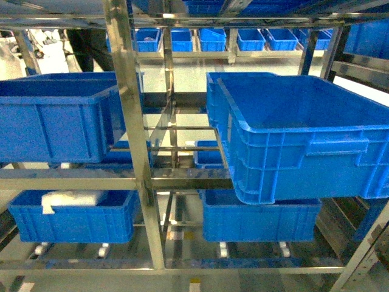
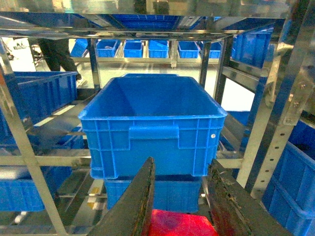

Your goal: Pick red block from blue box to shelf

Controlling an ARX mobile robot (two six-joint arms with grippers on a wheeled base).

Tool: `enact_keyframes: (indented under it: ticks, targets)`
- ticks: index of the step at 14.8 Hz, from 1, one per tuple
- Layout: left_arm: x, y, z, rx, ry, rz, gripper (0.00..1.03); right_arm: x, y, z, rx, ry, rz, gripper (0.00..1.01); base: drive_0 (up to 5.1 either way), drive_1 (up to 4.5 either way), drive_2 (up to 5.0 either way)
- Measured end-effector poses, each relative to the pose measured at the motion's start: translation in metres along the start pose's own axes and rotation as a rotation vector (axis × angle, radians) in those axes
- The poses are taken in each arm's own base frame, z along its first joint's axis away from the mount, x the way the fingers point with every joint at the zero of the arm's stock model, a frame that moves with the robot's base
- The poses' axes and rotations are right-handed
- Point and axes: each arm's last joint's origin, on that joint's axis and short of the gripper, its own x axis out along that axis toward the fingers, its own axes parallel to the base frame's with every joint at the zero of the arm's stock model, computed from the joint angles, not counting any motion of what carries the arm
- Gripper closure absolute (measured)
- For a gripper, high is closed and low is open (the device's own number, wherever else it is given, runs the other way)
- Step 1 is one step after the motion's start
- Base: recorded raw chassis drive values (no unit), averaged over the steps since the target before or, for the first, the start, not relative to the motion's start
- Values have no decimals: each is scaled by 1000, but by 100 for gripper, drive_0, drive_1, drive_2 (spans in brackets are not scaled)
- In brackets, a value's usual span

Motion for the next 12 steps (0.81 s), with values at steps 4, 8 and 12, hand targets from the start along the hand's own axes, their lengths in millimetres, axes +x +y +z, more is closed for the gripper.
enact_keyframes:
  ticks: [4, 8, 12]
  targets:
    - [0, 0, 0, 0, 1, 0, 5, 0, 0, 0, 0, -1, 0, 74, 6, 418, -406]
    - [0, 0, 0, 0, 0, 2, 5, 0, 0, 0, 0, -1, 0, 74, 1, 413, -411]
    - [0, 0, 0, 0, 0, 0, 5, 0, 0, 0, 0, -2, 0, 74, 2, 419, -415]
